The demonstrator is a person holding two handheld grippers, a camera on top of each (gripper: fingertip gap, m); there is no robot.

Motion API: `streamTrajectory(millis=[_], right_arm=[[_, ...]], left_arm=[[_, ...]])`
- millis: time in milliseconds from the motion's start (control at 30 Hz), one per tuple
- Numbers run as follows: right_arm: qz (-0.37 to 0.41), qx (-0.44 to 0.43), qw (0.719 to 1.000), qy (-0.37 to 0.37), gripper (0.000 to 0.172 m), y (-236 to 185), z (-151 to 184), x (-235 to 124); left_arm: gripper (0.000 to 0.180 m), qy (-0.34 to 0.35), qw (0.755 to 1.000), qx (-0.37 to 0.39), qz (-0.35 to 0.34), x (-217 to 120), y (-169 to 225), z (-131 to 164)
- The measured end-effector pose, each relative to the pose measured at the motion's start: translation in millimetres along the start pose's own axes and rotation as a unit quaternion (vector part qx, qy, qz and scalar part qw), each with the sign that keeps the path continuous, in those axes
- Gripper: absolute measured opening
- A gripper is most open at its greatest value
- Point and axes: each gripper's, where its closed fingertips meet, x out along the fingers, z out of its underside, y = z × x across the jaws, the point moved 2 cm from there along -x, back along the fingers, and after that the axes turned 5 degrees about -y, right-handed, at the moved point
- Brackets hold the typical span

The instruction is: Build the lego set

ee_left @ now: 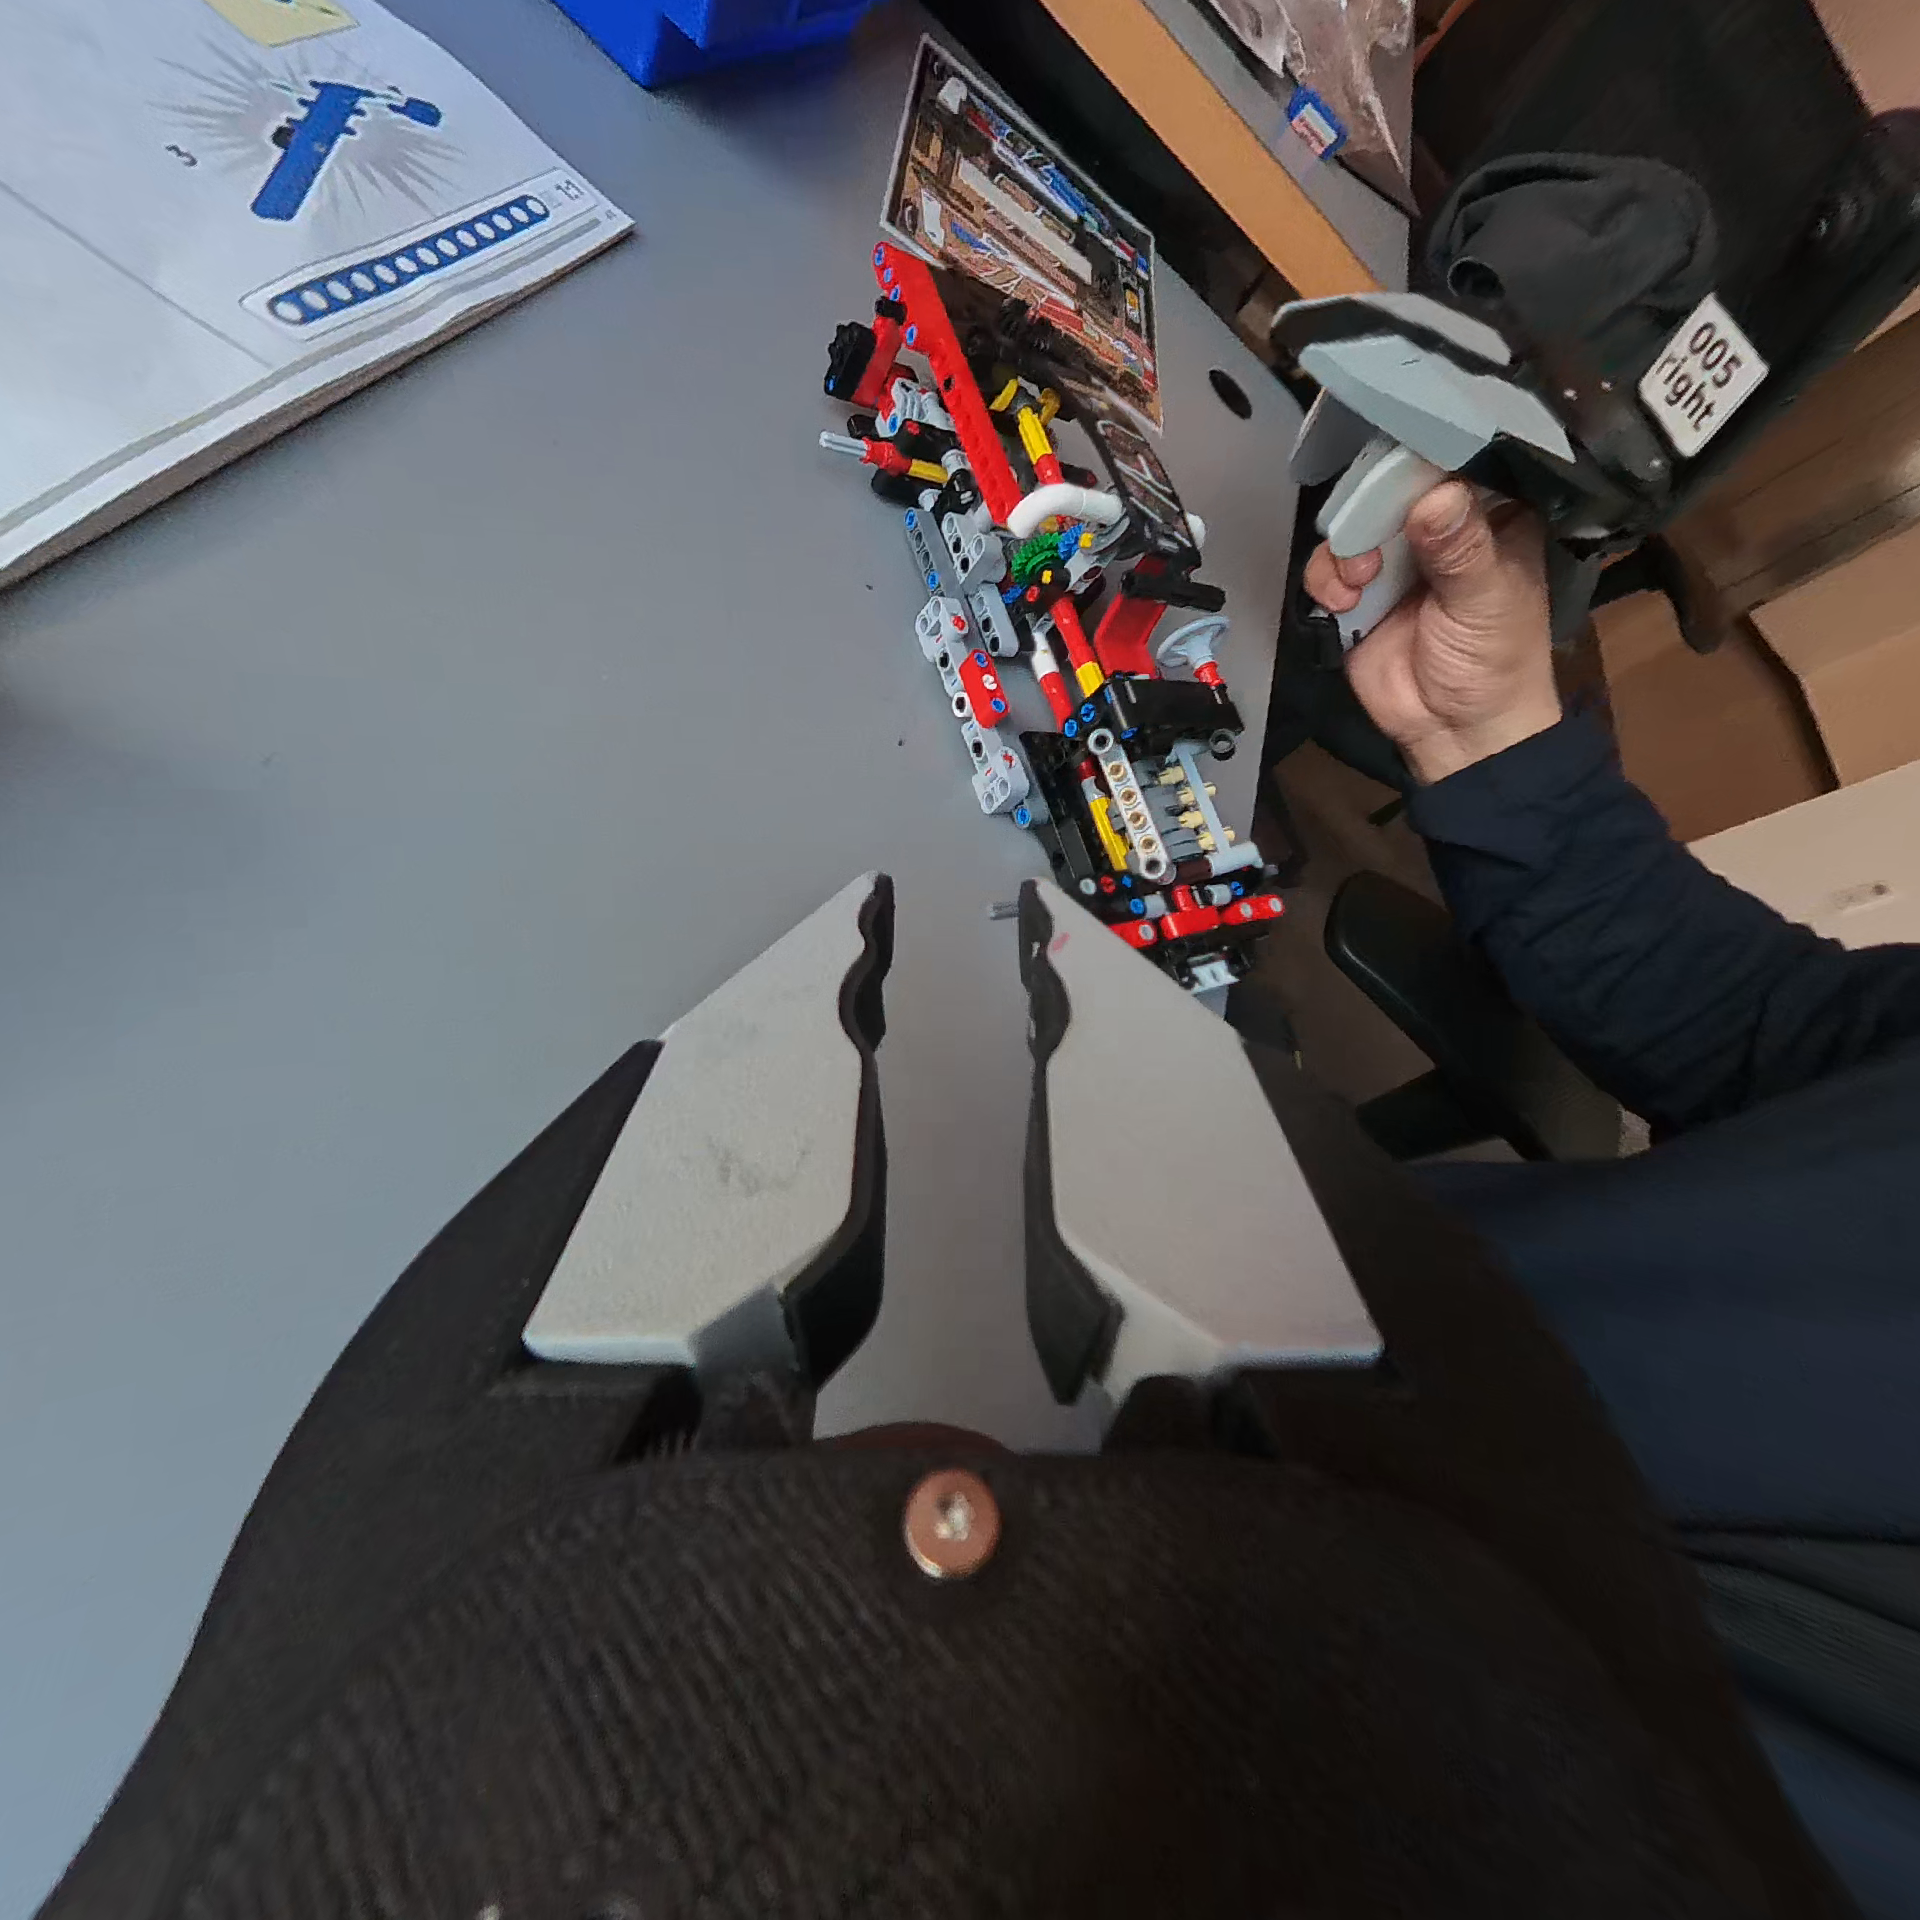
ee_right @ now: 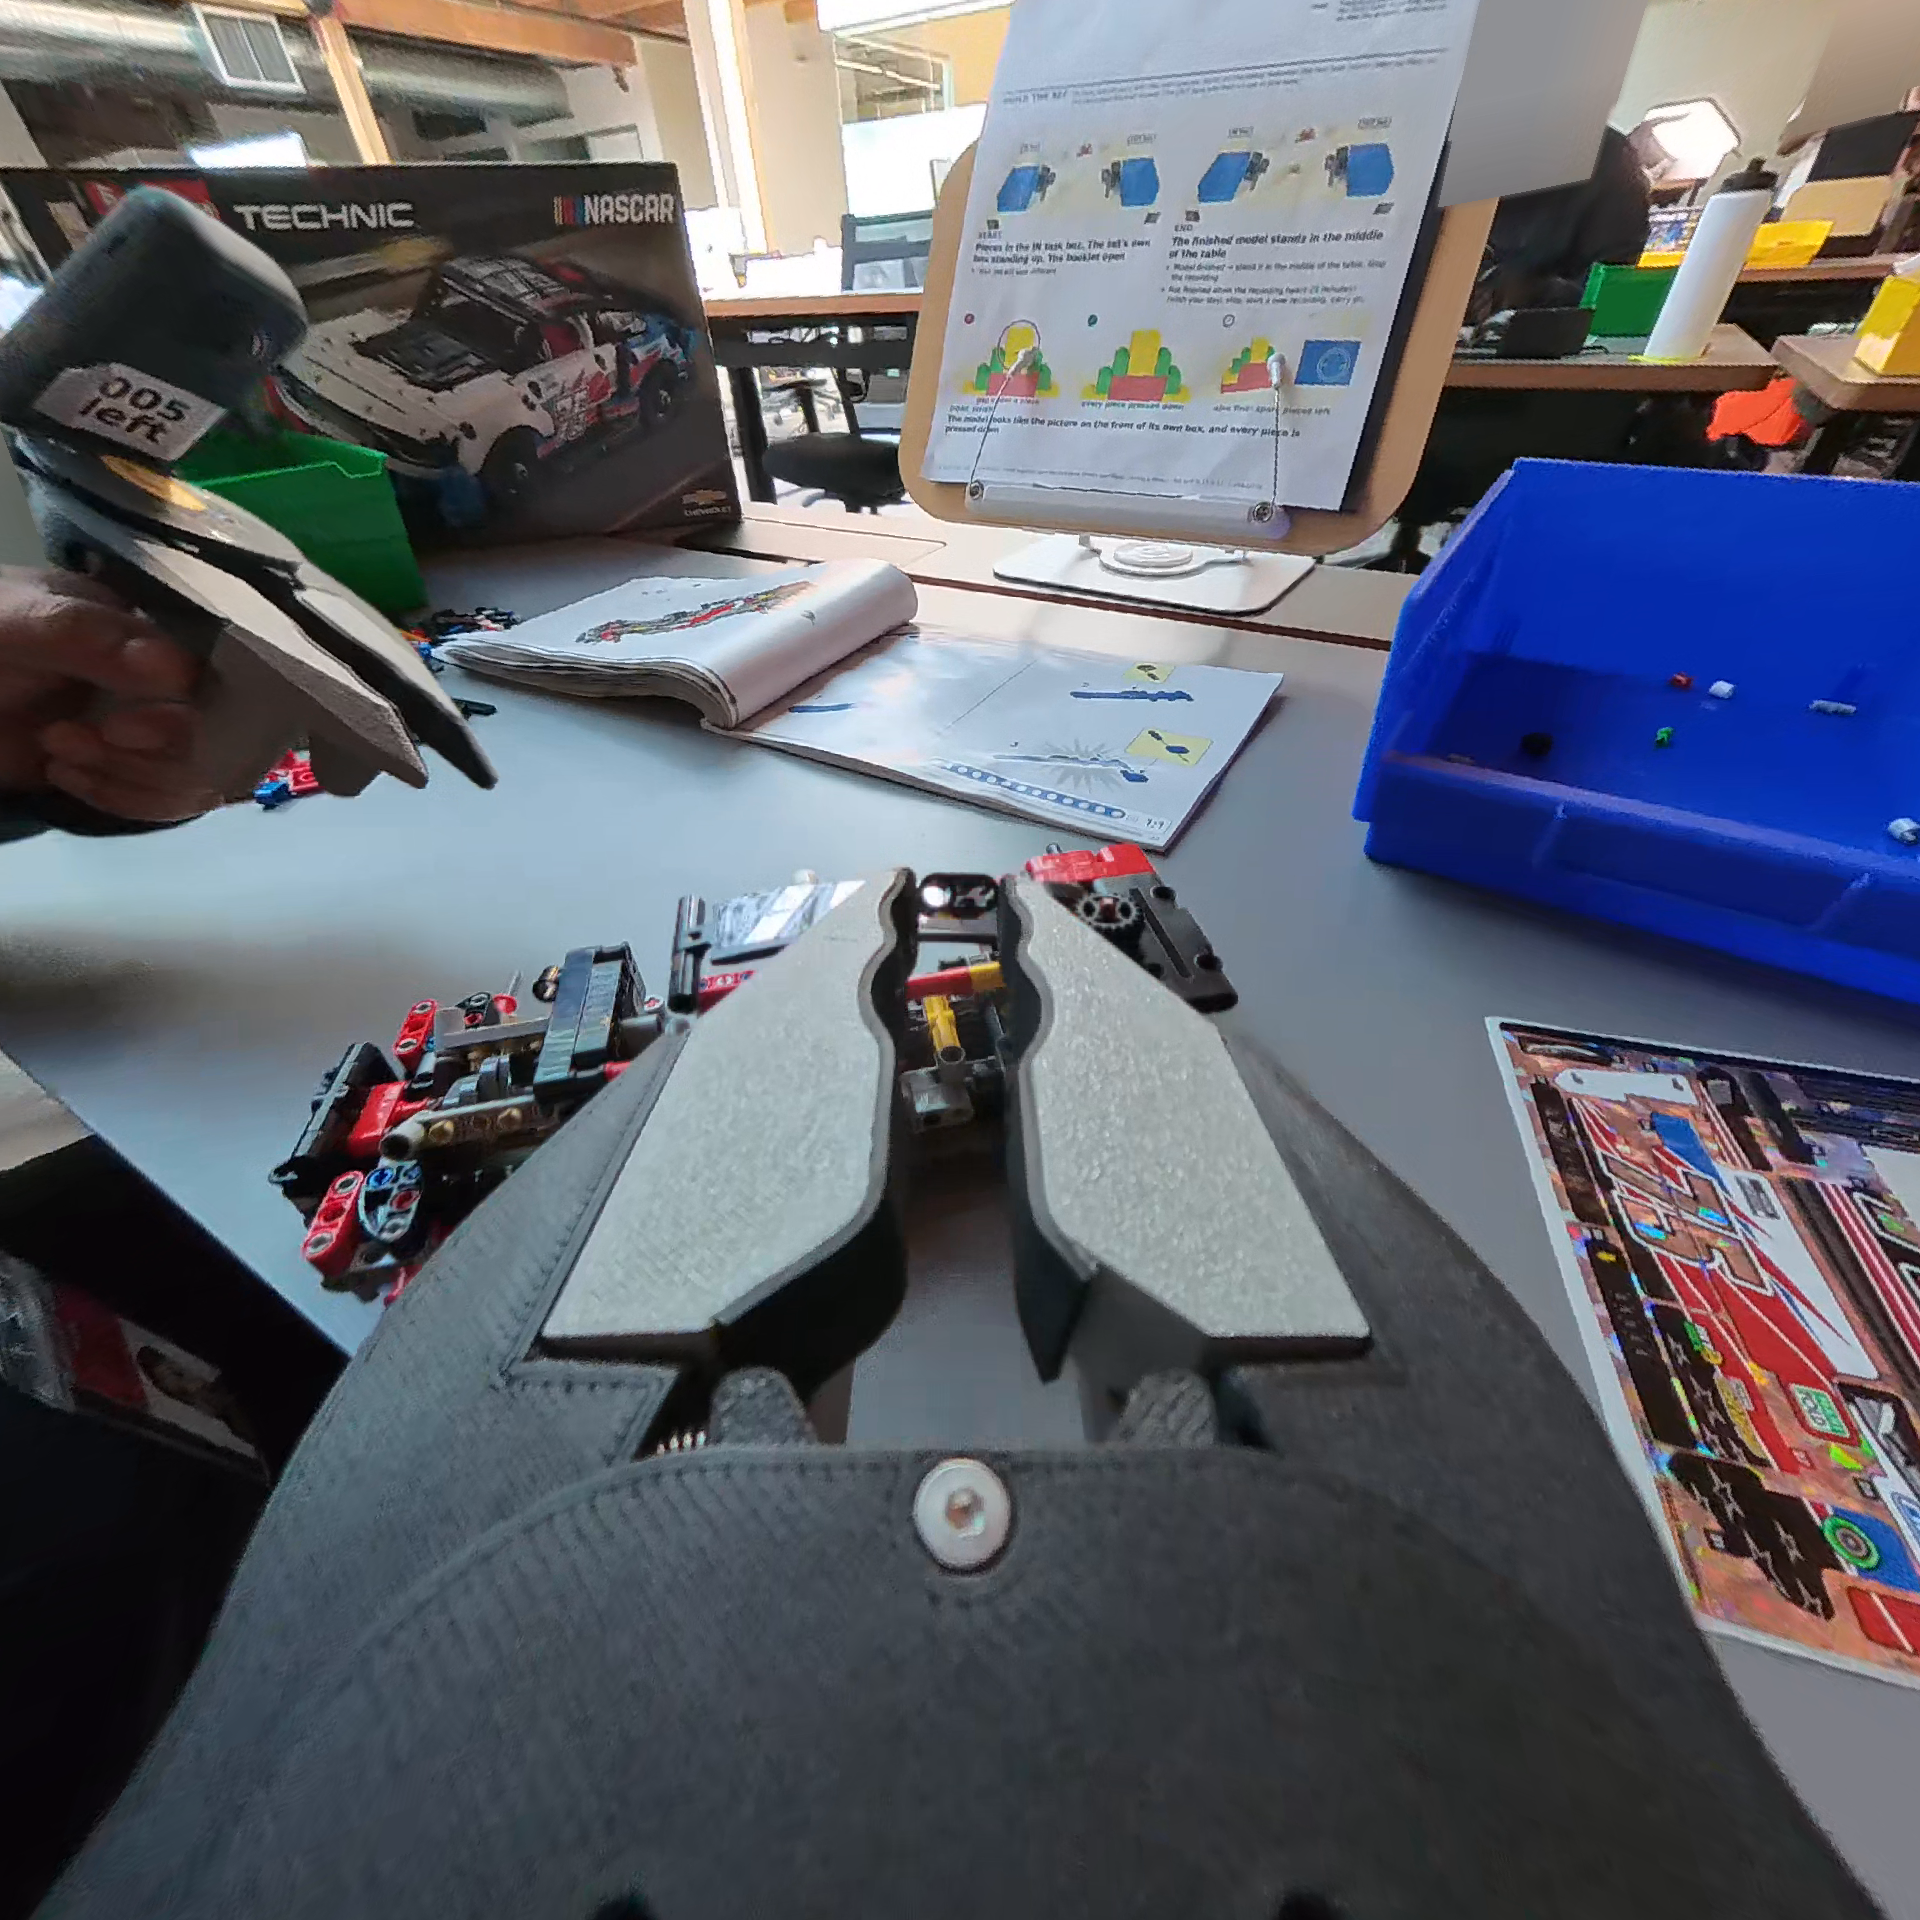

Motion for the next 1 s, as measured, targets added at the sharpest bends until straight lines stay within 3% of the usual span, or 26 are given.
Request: streamTrajectory(millis=[300, 433, 667, 900, 1000], right_arm=[[-0.027, 0.045, 0.999, -0.007, 0.011, 12.6, 19.7, -9.5], [-0.053, -0.010, 0.997, 0.051, 0.012, -1.0, 1.3, -25.1], [-0.096, -0.153, 0.976, 0.119, 0.012, -50.5, -37.6, -29.5], [-0.135, -0.184, 0.963, 0.142, 0.011, -77.1, -49.6, -25.3], [-0.149, -0.187, 0.960, 0.145, 0.012, -85.2, -48.3, -24.0]], left_arm=[[0.023, -0.020, 0.997, 0.068, -0.029, 26.7, 14.9, -41.6], [0.024, -0.013, 0.996, 0.094, -0.005, 43.7, 34.7, -67.6], [0.024, -0.060, 0.985, 0.078, 0.145, 84.0, 100.0, -79.4], [0.024, -0.095, 0.939, -0.027, 0.330, 84.1, 125.7, -75.6], [0.024, -0.107, 0.921, -0.052, 0.372, 82.1, 130.5, -70.8]])
